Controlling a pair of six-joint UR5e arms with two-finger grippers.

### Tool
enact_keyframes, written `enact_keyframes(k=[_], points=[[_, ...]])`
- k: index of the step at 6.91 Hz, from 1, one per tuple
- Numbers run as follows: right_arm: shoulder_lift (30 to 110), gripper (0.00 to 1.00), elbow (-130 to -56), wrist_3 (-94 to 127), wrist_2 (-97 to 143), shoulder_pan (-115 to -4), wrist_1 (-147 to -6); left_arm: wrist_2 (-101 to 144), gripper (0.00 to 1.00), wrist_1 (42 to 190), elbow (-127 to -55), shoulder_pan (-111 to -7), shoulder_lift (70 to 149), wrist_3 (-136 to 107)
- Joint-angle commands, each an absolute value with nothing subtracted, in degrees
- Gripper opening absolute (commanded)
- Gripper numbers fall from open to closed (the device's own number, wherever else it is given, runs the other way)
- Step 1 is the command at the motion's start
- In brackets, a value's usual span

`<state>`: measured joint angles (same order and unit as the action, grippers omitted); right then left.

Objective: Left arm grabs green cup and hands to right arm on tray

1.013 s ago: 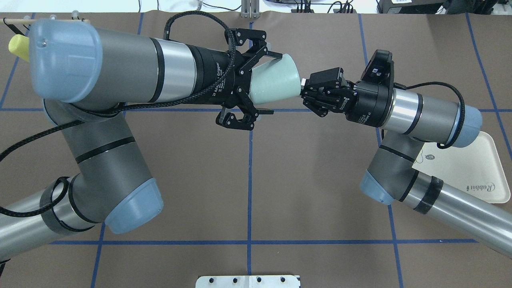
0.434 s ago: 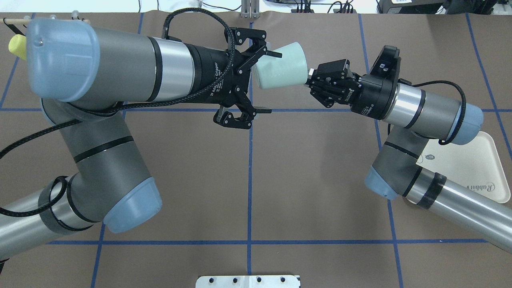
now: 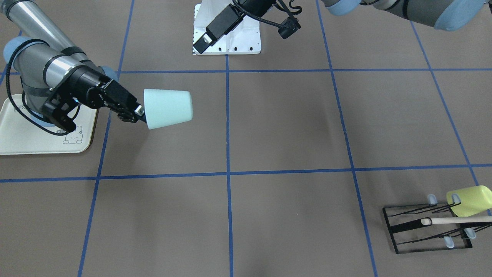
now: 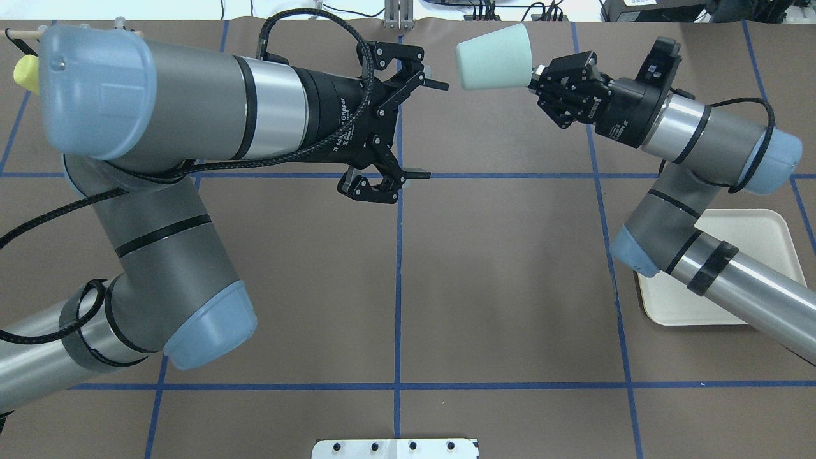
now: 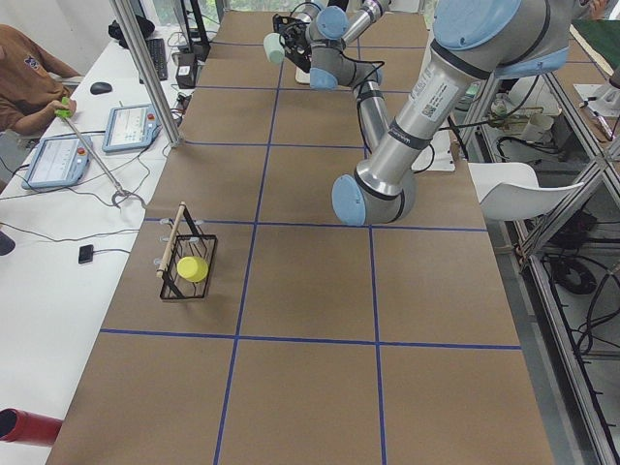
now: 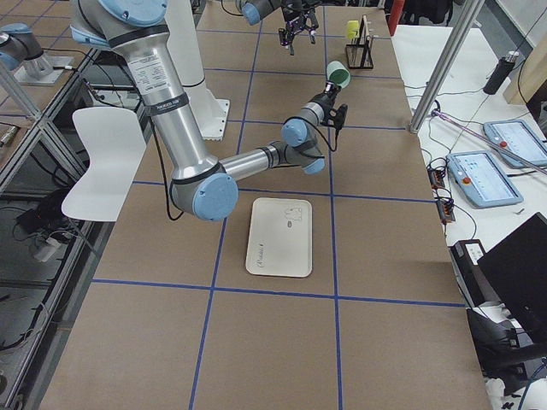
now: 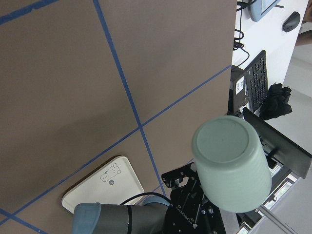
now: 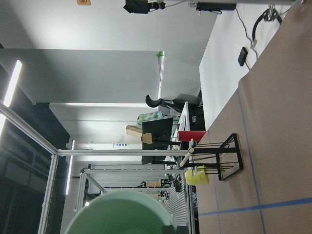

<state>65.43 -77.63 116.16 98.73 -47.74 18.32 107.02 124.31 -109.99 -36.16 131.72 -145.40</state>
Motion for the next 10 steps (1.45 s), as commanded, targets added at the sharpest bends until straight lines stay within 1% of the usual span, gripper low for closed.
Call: enact_keyframes(k=[1, 3, 4, 5, 6, 7, 8, 9, 10], points=[[65.4, 0.00, -73.5, 105.0, 109.0, -54.5, 11.1, 108.9, 1.00, 121.0, -110.0, -36.7, 131.6, -132.8], [65.3, 0.00, -74.4, 84.5, 124.9, -63.3, -9.3, 108.5, 1.00, 106.9, -110.9, -38.9, 130.8, -108.9], [65.4, 0.00, -75.3, 73.8, 129.5, -66.9, -19.1, 107.8, 1.00, 97.5, -113.1, -41.5, 130.4, -99.5], [66.3, 0.00, -77.7, 66.4, 130.2, -69.3, -28.0, 104.0, 1.00, 92.9, -115.6, -43.6, 127.9, -90.0], [67.8, 0.00, -80.6, 58.3, 130.2, -70.5, -35.3, 98.3, 1.00, 92.6, -117.4, -43.6, 123.5, -84.5], [69.6, 0.00, -82.9, 50.8, 129.4, -70.7, -41.5, 91.5, 1.00, 91.9, -116.6, -43.9, 121.1, -80.7], [71.8, 0.00, -83.6, 45.1, 128.0, -71.1, -44.3, 88.1, 1.00, 91.9, -116.0, -45.3, 119.6, -76.5], [75.6, 0.00, -83.8, 41.3, 126.6, -70.6, -44.4, 88.2, 1.00, 92.0, -116.6, -46.9, 116.9, -63.8], [82.5, 0.00, -87.0, 35.5, 122.0, -69.0, -44.4, 88.3, 1.00, 91.9, -116.9, -48.2, 115.6, -58.0]])
